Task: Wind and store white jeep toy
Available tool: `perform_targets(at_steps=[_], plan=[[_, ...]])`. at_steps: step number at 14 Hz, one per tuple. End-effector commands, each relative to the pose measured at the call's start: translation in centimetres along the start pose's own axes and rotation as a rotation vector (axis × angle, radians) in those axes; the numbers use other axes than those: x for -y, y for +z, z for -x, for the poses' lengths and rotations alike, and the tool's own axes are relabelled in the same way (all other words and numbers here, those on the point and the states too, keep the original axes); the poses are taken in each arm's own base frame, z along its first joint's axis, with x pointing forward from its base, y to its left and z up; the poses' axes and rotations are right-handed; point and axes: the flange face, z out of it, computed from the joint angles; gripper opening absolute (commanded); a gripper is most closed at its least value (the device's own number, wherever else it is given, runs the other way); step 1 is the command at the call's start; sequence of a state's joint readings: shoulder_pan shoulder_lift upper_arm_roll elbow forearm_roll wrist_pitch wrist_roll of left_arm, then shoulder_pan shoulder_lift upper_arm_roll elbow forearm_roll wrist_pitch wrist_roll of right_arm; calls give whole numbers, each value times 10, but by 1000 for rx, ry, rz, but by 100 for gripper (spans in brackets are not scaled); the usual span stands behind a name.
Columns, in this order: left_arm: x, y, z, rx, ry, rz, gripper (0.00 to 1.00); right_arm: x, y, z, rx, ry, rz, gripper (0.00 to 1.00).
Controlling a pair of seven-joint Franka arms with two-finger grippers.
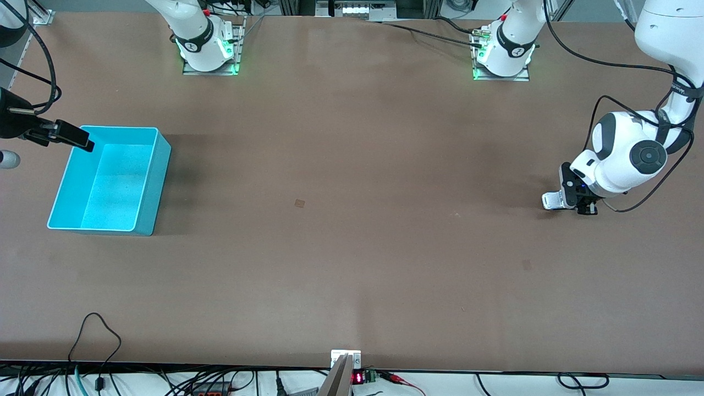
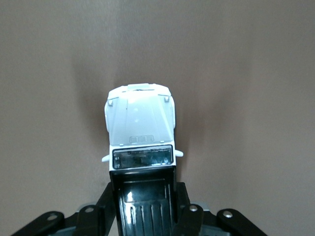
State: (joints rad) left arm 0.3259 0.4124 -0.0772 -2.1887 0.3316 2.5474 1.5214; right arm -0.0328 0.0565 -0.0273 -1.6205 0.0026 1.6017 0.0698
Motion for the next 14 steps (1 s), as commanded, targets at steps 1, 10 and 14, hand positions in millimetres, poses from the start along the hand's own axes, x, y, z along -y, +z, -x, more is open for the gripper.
perform_targets(at_steps=[1, 10, 14], plan=[[-6, 41, 14, -4, 2, 48, 20, 1, -3, 3, 4, -13, -16, 100], [-2, 47, 41, 36, 25, 30, 20, 2, -3, 3, 4, -15, -16, 100], [1, 23, 46, 50, 11, -2, 85, 2, -3, 3, 4, -15, -16, 100]])
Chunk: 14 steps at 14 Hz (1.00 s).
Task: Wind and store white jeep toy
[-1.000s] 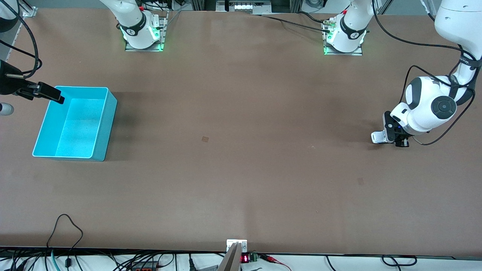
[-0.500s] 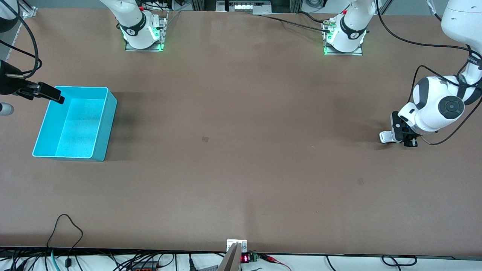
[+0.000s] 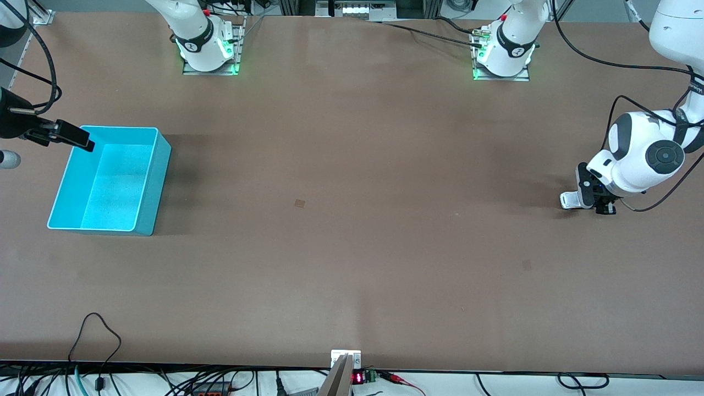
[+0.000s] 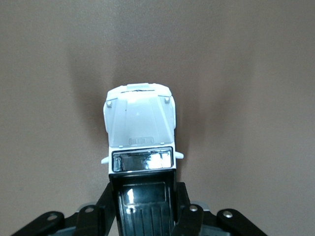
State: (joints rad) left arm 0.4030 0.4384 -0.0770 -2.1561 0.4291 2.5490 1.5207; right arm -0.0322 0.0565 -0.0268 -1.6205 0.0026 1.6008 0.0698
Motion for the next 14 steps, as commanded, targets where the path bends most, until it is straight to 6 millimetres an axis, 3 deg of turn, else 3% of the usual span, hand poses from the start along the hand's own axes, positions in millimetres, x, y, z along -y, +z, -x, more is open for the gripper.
perform_targets(at_steps=[1, 4, 7, 10, 14], plan=[[4, -2, 5, 11, 12, -24, 100, 1, -3, 3, 3, -14, -16, 100], [7, -72, -21, 46, 57, -7, 100, 1, -3, 3, 3, -14, -16, 100], [-2, -131, -34, 47, 36, 23, 100, 1, -3, 3, 3, -13, -16, 100], [-1, -166, -43, 5, 33, 6, 100, 0, -3, 3, 3, -12, -16, 100], [17, -194, -63, -29, 28, -45, 100, 0, -3, 3, 3, -12, -16, 100]])
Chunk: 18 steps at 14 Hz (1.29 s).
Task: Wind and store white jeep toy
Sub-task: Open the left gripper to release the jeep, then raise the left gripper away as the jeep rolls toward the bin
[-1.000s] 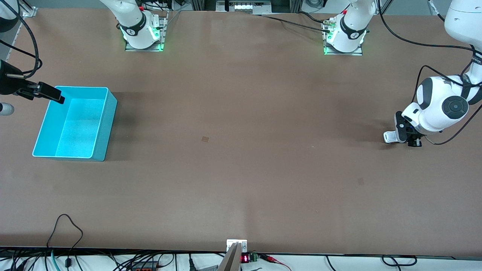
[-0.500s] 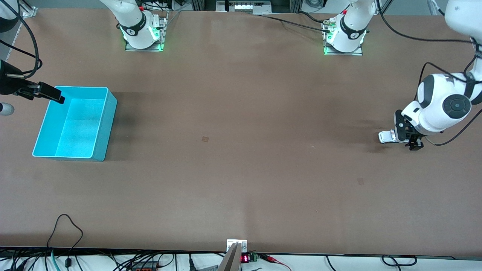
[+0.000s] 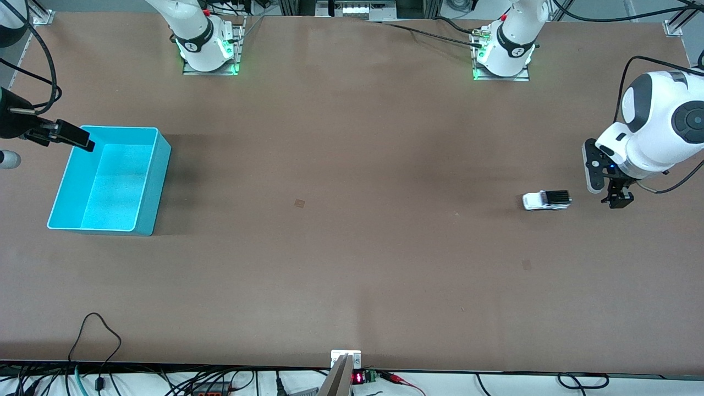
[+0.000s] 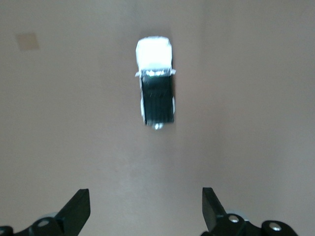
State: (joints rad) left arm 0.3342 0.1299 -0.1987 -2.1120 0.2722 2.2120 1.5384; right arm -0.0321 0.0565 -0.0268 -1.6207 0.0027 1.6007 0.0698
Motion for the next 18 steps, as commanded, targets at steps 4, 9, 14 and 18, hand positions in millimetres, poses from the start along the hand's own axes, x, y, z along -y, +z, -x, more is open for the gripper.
perform_targets(at_steps=[4, 9, 14, 18], plan=[[24, -34, -32, -29, 30, -57, 100, 0, -3, 3, 3, -12, -16, 100], [35, -61, -57, -66, 36, -90, 100, 0, -2, 2, 4, -12, -16, 100], [42, -61, -59, -117, -103, -85, 100, 0, -2, 2, 4, -12, -16, 100], [43, -76, -70, -136, -222, -99, 100, 0, -2, 2, 3, -12, -16, 100]])
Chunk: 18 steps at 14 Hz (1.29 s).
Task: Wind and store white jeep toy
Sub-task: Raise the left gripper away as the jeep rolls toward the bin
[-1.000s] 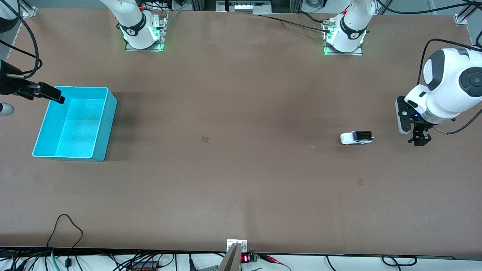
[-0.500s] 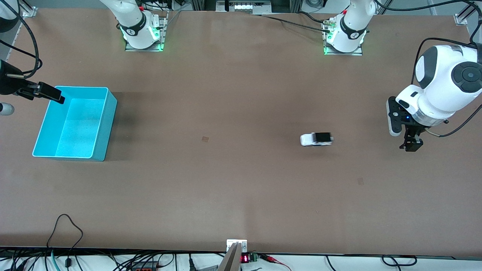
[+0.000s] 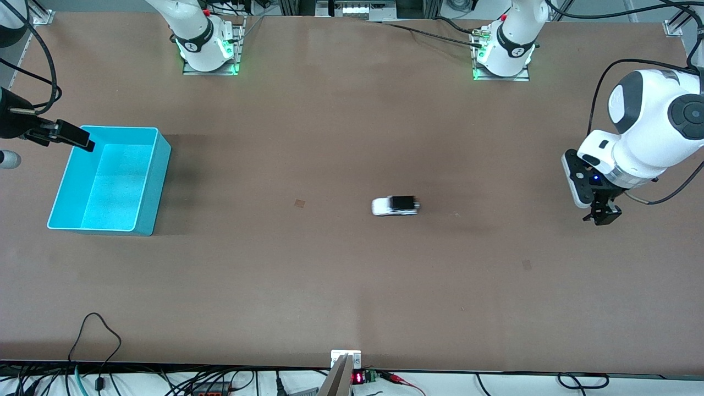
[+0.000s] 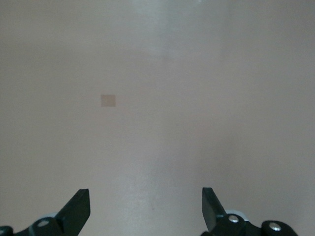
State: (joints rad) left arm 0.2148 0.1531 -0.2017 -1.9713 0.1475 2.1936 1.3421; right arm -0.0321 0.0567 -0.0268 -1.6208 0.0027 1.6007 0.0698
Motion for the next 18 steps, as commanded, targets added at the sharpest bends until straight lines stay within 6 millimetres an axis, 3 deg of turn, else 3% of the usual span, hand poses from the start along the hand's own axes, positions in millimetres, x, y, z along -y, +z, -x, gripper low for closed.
perform_targets(at_steps=[1, 5, 8, 18], plan=[[2, -17, -21, -36, -67, -2, 100, 0, -2, 2, 2, -12, -16, 100], [3, -21, -31, -64, -238, 1, 100, 0, 1, -1, 7, -12, -17, 100], [13, -41, -30, -80, -377, -35, 100, -2, 2, -2, 5, -9, -16, 100], [18, -63, -25, -108, -872, -48, 100, -2, 7, -4, 18, -10, -15, 100]])
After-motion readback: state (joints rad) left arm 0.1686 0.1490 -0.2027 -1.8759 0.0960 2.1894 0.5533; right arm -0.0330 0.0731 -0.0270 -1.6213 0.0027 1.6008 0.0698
